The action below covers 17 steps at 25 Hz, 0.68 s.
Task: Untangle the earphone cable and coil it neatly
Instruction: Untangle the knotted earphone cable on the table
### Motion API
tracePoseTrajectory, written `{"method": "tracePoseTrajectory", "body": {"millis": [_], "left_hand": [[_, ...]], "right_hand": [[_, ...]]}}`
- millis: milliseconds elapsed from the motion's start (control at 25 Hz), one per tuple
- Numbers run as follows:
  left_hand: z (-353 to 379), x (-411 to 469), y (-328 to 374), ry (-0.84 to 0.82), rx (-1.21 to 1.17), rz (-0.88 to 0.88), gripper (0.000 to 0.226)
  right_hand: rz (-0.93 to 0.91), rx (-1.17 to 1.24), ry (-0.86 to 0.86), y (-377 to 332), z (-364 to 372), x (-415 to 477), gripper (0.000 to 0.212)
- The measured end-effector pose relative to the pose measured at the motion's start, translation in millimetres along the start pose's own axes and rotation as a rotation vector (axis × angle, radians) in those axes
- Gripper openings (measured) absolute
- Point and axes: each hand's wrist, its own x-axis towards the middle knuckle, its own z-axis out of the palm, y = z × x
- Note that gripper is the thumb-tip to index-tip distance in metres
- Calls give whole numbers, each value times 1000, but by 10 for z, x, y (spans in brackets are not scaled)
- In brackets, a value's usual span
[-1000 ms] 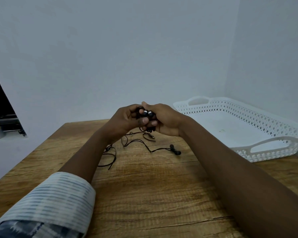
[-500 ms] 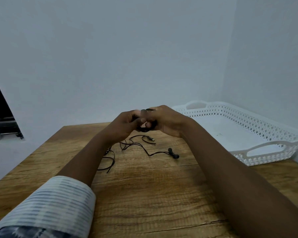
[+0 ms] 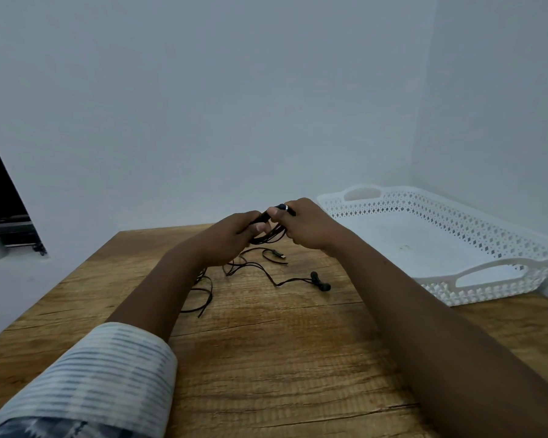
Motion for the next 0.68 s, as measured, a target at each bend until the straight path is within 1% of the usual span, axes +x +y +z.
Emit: {"method": "tracePoseTrajectory", "body": {"millis": [80, 160, 320, 360, 440, 520, 600, 680], "left_hand": [[-36, -15, 15, -4, 42, -5, 29], [-56, -36, 64, 2, 42, -13, 33], [34, -54, 192, -12, 88, -78, 29], [72, -43, 213, 2, 113, -84, 33], [146, -16, 222, 57, 211, -107, 59], [218, 11, 214, 165, 406, -146, 86], [272, 13, 237, 278, 520, -125, 101], [290, 15, 292, 315, 452, -63, 108]], "right_hand": [[45, 141, -12, -5, -17, -11, 39], [60, 195, -20, -5, -27, -20, 35], [51, 137, 12, -3, -32, -11, 33], [49, 118, 31, -2, -36, -4, 34], [44, 83, 56, -12, -45, 8, 32], [30, 27, 63, -41, -58, 6, 29], [8, -28, 67, -69, -75, 6, 30], [-14, -74, 64, -92, -86, 1, 33]]}}
